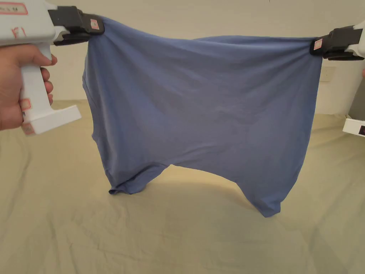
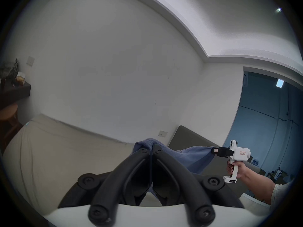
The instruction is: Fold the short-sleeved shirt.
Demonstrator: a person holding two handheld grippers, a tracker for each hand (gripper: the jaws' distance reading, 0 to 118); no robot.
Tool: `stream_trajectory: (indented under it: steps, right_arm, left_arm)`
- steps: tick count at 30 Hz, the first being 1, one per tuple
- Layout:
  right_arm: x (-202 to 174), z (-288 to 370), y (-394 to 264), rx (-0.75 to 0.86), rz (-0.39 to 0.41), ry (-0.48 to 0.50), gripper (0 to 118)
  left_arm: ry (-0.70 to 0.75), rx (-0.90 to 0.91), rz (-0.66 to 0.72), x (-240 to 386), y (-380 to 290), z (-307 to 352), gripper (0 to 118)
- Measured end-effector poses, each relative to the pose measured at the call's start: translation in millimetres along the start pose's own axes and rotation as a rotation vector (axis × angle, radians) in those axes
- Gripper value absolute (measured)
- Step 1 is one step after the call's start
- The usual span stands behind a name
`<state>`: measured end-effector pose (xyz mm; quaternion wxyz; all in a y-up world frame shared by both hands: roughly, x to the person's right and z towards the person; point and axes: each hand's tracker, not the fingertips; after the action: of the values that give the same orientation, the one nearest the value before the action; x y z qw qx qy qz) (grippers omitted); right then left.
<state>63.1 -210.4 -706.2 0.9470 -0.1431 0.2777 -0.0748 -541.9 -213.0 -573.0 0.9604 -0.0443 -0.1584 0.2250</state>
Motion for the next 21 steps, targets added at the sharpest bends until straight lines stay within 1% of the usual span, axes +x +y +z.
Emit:
stream_trajectory:
  steps: [3, 4, 6, 8, 10, 12, 17, 21]
  right_arm:
    - [1, 7, -20, -0.014, -0.010, 0.011, 2]
    - [2, 11, -27, -0.013, -0.010, 0.010, 2]
    - [4, 17, -37, -0.025, -0.025, 0.023, 2]
    - [2, 27, -51, -0.027, -0.026, 0.029, 2]
    - [3, 36, -61, -0.040, -0.033, 0.041, 2]
    - [0, 49, -74, -0.047, -0.037, 0.050, 2]
    - [-4, 85, -112, -0.087, -0.072, 0.087, 2]
    - [-11, 124, -155, -0.118, -0.122, 0.116, 2]
  left_arm:
    - [-0.013, -0.014, 0.015, 11, -25, 16, 0]
    - [-0.037, -0.019, 0.037, 10, -31, 21, 0]
    - [-0.035, -0.019, 0.027, 14, -44, 35, 0]
    - [-0.062, -0.031, 0.046, 14, -56, 49, 0]
    - [-0.053, -0.032, 0.038, 17, -69, 65, 0]
    - [-0.079, -0.034, 0.064, 19, -83, 83, 0]
    - [-0.080, -0.043, 0.071, 29, -123, 137, 0]
    - [-0.089, -0.046, 0.101, 35, -161, 188, 0]
